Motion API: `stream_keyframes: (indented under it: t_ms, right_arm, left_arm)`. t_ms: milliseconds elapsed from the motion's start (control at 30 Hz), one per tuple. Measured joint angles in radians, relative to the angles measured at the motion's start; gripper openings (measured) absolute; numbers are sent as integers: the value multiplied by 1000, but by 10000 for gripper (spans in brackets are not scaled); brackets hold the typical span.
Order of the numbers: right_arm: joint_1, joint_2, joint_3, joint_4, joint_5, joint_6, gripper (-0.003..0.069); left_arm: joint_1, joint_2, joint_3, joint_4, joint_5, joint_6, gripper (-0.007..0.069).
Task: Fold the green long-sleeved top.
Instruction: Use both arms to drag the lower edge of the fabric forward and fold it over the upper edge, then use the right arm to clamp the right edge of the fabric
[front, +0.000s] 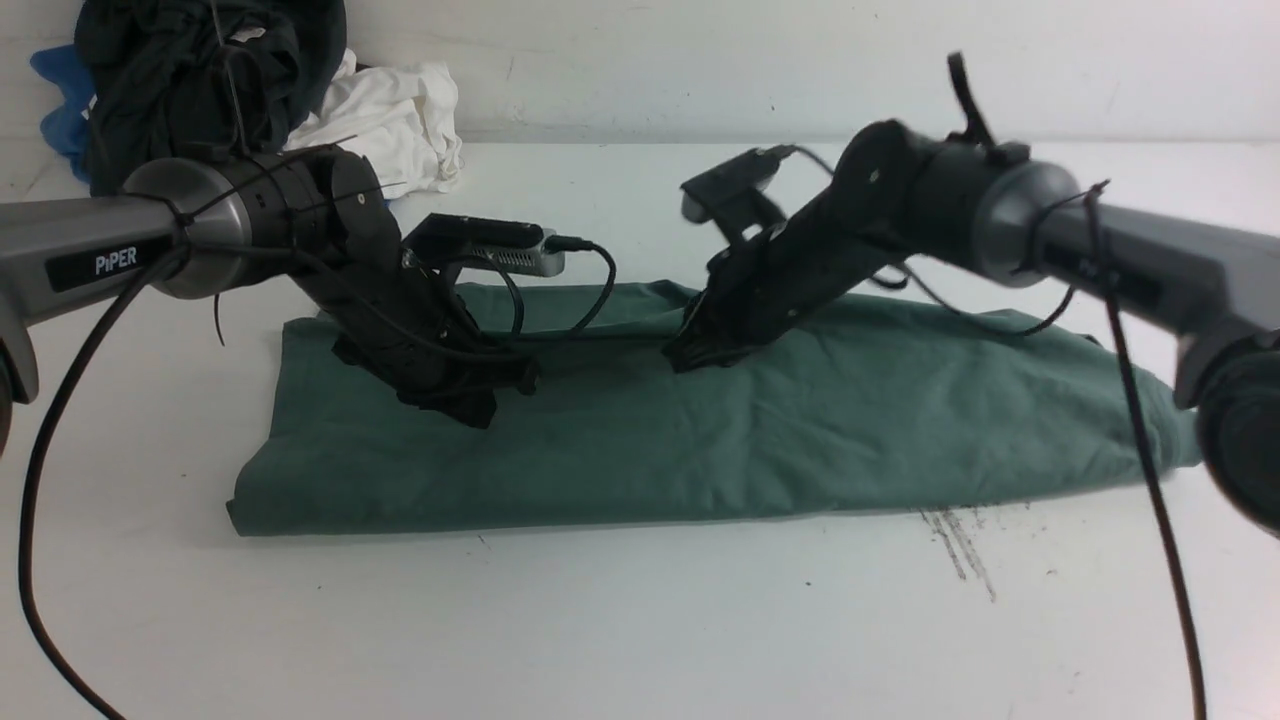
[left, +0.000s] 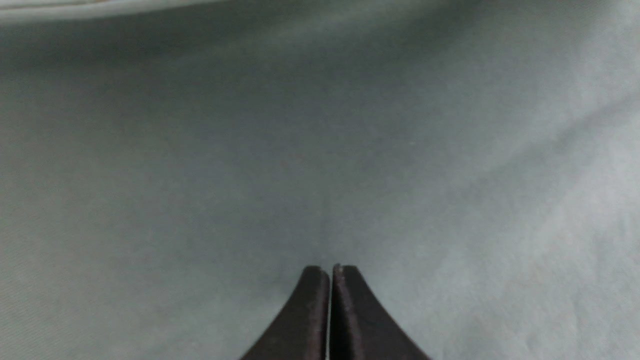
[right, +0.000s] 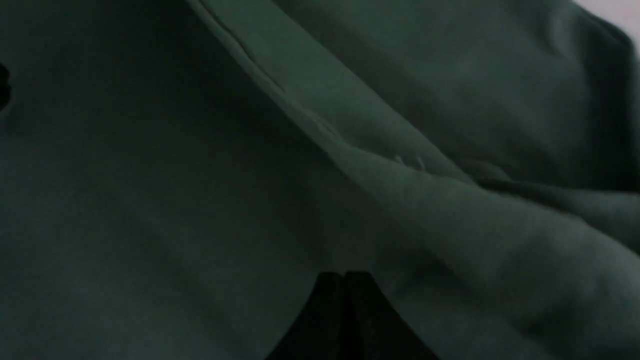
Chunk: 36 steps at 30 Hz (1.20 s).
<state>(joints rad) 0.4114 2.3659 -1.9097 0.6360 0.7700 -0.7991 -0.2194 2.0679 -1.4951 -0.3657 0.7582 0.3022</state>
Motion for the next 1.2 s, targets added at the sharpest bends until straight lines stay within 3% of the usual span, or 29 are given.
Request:
stream_keyframes:
  t_ms: [133, 267, 400, 600, 833, 1000, 1200]
  right_arm:
    - [-3, 55, 0, 69, -231, -24, -14]
    - [-33, 75, 0, 138, -432, 85, -14]
    - [-64, 77, 0, 165, -459, 126, -14]
    - [-67, 63, 0, 145, -270, 83, -14]
    - [-154, -100, 1, -19, 17, 72, -14]
    - [-280, -211, 1, -161, 211, 178, -14]
    - [-432, -217, 4, -319, 394, 377, -14]
  left_arm:
    - [0, 0, 0, -18, 20, 38, -8]
    - [0, 0, 0, -20, 31, 49, -8]
    - [0, 1, 0, -20, -32, 49, -8]
    - [0, 1, 0, -25, -200, 48, -8]
    - [12, -24, -12, 51, -65, 47, -8]
    - [60, -74, -13, 134, 26, 28, -8]
    - [150, -75, 101, 152, -46, -11, -8]
